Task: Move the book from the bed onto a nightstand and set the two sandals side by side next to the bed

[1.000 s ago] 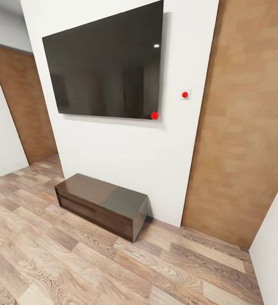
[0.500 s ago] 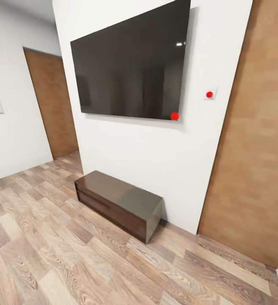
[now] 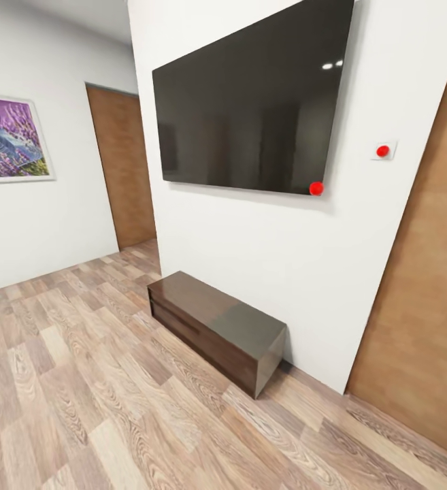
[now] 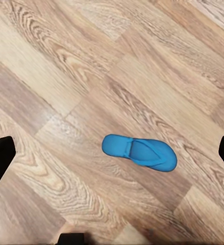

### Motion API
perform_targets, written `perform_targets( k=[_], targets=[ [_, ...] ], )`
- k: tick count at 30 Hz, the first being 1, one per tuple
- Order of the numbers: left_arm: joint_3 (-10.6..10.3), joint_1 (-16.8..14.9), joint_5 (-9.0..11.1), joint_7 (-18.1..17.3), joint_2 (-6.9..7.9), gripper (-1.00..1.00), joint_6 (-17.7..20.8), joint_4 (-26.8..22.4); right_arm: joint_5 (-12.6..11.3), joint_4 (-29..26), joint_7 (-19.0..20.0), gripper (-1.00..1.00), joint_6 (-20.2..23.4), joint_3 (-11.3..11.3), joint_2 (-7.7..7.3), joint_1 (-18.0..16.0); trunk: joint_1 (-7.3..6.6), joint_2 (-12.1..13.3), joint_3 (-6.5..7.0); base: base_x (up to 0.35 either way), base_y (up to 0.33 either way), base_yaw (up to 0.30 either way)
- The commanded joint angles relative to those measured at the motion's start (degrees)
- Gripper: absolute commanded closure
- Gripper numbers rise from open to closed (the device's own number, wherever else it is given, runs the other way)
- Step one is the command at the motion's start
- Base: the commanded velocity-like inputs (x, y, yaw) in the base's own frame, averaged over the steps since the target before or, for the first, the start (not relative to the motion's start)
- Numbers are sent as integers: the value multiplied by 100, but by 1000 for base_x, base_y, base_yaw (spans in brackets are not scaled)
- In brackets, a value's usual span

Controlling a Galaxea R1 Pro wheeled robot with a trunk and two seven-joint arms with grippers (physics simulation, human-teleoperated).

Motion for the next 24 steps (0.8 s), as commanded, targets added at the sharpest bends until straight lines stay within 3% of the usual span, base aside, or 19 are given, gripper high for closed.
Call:
perform_targets(
  k=[1,24],
  targets=[
    [1,0,3,-3,-1,-100,-10,-3,-4,-8,-3,-100,-10,-11,2,3,0,-2,-4,3,-2,284],
    [1,-2,6,-3,-1,-100,-6,-3,-4,-8,-3,-100,-10,-11,1,3,0,-2,-4,0,0,284]
  ],
)
